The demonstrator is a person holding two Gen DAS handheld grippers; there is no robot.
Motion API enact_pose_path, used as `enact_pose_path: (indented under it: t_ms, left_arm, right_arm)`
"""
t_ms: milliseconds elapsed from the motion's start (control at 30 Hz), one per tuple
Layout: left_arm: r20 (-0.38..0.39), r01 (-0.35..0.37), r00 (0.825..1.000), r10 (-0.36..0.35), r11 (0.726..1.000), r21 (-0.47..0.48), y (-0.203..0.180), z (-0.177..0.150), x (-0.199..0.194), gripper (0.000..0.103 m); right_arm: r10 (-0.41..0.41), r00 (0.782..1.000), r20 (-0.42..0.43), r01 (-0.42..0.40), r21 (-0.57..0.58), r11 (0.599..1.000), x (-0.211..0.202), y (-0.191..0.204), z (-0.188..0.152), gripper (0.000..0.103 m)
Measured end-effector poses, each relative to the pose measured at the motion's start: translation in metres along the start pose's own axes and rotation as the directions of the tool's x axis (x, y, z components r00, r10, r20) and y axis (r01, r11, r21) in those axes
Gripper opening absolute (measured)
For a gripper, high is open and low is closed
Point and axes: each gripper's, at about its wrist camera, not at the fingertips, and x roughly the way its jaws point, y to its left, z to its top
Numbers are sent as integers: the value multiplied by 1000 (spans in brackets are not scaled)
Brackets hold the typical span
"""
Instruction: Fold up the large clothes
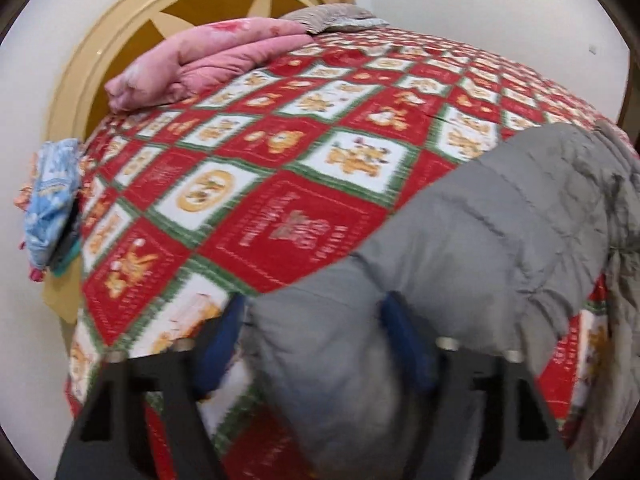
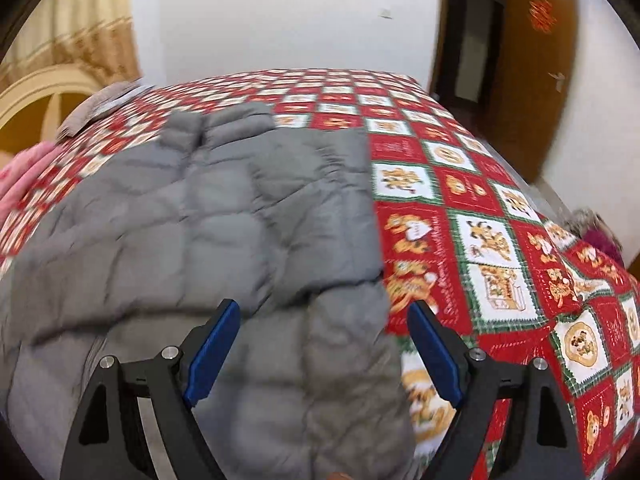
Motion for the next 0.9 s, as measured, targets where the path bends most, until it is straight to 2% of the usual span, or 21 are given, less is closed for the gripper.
enact_pose_path:
  t_ms: [33, 100, 167, 400, 500, 567, 700, 800, 900]
  left_arm:
    - [6, 11, 1000, -11, 1000, 22, -6, -1, -2, 49]
    - [25, 20, 999, -22, 998, 67, -13, -2, -8, 21]
    - [54, 17, 998, -22, 996, 93, -17, -2, -16, 17]
    - [151, -60, 987, 53, 997, 40, 10, 40, -36, 15]
    - [222, -81, 973, 68, 995, 50, 5, 65, -58, 14]
    - [288, -91, 955, 66, 993, 73, -13, 82, -81, 14]
    - [388, -68, 922, 6, 987, 145, -65, 107, -123, 14]
    - [420, -26, 905, -75, 973, 230, -120, 112, -145, 14]
    - [429, 8, 890, -152, 948, 318, -179, 103, -155, 14]
  right_arm:
    - [4, 1000, 6, -4, -20, 1000, -2, 5, -3, 85]
    - [9, 1000, 23, -8, -57, 998, -7, 12, -15, 85]
    - [16, 999, 29, -13, -71, 997, -7, 16, -21, 85]
    - [37, 999, 17, -36, -39, 999, 0, 11, -36, 85]
    - [47, 999, 7, -47, -16, 999, 4, 6, -38, 85]
    - [48, 999, -1, -48, -9, 999, 8, 6, -40, 85]
    - [34, 999, -8, -34, -20, 999, 11, 11, -42, 85]
    - [28, 1000, -6, -28, -28, 999, 11, 12, -43, 85]
    - [46, 999, -20, -46, -5, 999, 13, 10, -44, 85]
